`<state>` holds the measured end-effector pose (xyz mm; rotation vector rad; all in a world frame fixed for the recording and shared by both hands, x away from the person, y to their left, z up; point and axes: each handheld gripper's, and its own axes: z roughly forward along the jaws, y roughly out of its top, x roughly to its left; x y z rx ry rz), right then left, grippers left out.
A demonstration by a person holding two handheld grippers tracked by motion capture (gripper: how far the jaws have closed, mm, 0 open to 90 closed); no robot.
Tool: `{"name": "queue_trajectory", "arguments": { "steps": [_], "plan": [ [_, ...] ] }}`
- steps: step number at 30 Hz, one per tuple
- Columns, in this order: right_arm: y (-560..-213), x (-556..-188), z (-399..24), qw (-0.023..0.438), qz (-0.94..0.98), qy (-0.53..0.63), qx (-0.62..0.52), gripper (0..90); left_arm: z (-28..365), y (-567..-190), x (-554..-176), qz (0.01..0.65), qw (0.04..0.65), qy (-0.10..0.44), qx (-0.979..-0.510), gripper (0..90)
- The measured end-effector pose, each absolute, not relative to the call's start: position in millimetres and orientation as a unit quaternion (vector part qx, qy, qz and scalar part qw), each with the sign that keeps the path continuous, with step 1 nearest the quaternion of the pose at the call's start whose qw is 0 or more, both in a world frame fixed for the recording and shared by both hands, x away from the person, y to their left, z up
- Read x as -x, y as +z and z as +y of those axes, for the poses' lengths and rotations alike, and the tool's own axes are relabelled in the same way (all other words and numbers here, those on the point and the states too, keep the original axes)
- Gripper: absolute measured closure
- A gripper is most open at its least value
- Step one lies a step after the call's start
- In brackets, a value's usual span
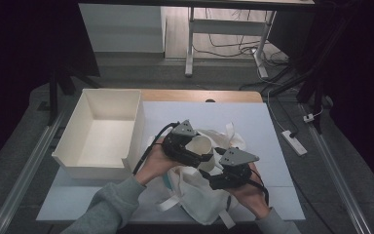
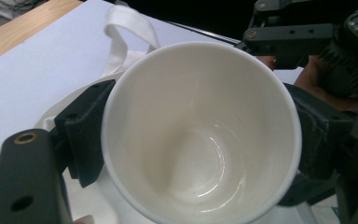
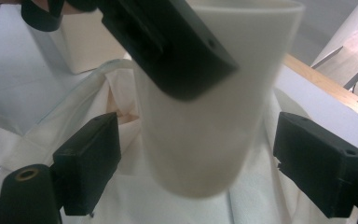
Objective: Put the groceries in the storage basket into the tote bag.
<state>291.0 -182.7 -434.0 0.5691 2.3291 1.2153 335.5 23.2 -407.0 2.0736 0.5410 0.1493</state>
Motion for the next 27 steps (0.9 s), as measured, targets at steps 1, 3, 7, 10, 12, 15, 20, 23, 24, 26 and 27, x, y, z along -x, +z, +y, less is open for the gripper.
{"name": "queue_trajectory", "arguments": {
  "steps": [1,3,7,10,12,15,20,23,24,26,27],
  "plan": [
    [-434.1,-290.7,-182.6,0.226,0.844,0.441,-0.206,15.7,22.0,-407.5,-335.5,0.219,0.473,0.062,-0.851,19.4],
    [-434.1,-290.4,-182.8,0.227,0.844,0.441,-0.206,16.3,20.2,-408.8,-335.5,0.22,0.471,0.061,-0.852,19.4],
    [-434.5,-290.8,-183.6,0.225,0.845,0.44,-0.205,18.4,19.8,-410.7,-337.4,0.221,0.466,0.06,-0.855,19.4],
    [-435.8,-291.4,-182.3,0.224,0.846,0.439,-0.206,18.5,17.6,-412.1,-337.1,0.221,0.466,0.056,-0.855,19.4],
    [-437.6,-292.4,-180.8,0.224,0.846,0.436,-0.209,17.7,15.0,-412.3,-335.4,0.216,0.464,0.056,-0.857,19.4],
    [-440.8,-295.3,-178.3,0.223,0.847,0.434,-0.214,17.0,10.4,-412.8,-333.0,0.207,0.463,0.051,-0.86,19.4],
    [-444.1,-298.1,-174.9,0.225,0.848,0.428,-0.216,20.3,4.9,-415.2,-330.8,0.2,0.457,0.053,-0.865,19.3],
    [-445.3,-297.8,-175.1,0.23,0.85,0.421,-0.218,21.6,5.8,-416.7,-332.6,0.202,0.46,0.043,-0.863,18.9],
    [-445.6,-297.6,-174.9,0.232,0.85,0.419,-0.217,21.7,6.5,-416.8,-332.8,0.2,0.46,0.044,-0.864,18.8],
    [-445.8,-297.0,-174.1,0.234,0.851,0.418,-0.216,21.9,7.3,-416.4,-331.6,0.198,0.46,0.045,-0.865,18.4],
    [-446.1,-296.5,-173.7,0.235,0.852,0.415,-0.216,21.9,8.2,-415.5,-330.8,0.197,0.462,0.046,-0.864,17.1]
  ]
}}
